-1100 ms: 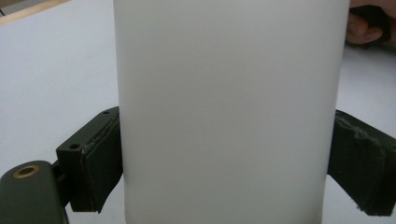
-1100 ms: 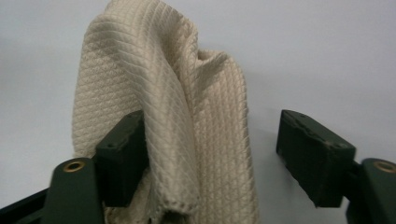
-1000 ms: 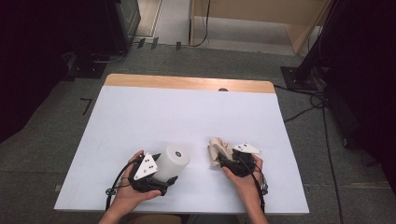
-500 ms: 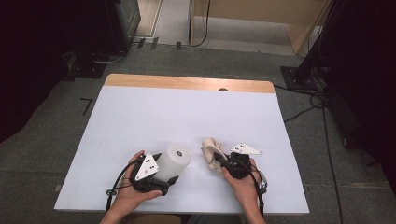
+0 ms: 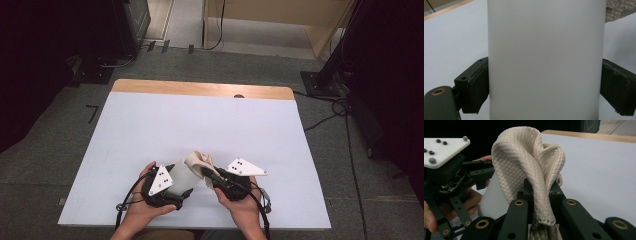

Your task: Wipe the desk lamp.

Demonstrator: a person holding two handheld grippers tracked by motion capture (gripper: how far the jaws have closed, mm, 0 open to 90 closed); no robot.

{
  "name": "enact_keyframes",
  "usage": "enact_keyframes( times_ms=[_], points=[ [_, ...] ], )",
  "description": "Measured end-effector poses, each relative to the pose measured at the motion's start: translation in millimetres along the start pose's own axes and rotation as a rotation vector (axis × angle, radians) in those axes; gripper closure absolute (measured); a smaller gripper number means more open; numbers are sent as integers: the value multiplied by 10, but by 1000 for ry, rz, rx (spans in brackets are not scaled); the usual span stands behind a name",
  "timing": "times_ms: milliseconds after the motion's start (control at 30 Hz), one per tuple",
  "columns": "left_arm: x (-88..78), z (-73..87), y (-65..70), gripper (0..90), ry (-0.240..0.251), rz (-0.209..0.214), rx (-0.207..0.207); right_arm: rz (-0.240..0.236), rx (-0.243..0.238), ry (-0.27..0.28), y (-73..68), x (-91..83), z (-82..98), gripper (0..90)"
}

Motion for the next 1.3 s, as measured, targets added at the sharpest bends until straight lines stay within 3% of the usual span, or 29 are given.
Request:
enact_keyframes(
  times_ms=[167,300,567,633,767,1100,1300],
  points=[
    [14,-12,51,79,-3,15,30,-37,27,19,-51,-46,-49,815],
    [25,-21,87,79,-6,12,65,-46,7,34,-94,-51,-98,814],
    [29,-20,86,79,-4,16,65,40,13,3,103,51,0,812],
    [32,-21,86,79,-3,17,63,84,14,-15,185,70,44,813],
    [33,-20,84,79,-2,20,66,109,56,-43,290,84,122,813],
    [33,-19,88,79,0,20,70,24,-20,16,-59,27,-62,813],
    [45,-23,98,79,0,17,78,52,6,2,69,65,-4,813]
  ],
)
Point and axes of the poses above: each handheld gripper's, and its own axes: x roughly forward along the jaws, z roughly out of its underside, y roughly to its right, the point moved 6 cm from there along x, roughly forward along the jaws, and after that the axes turned 1 degree about x, right-handed, at the moved point
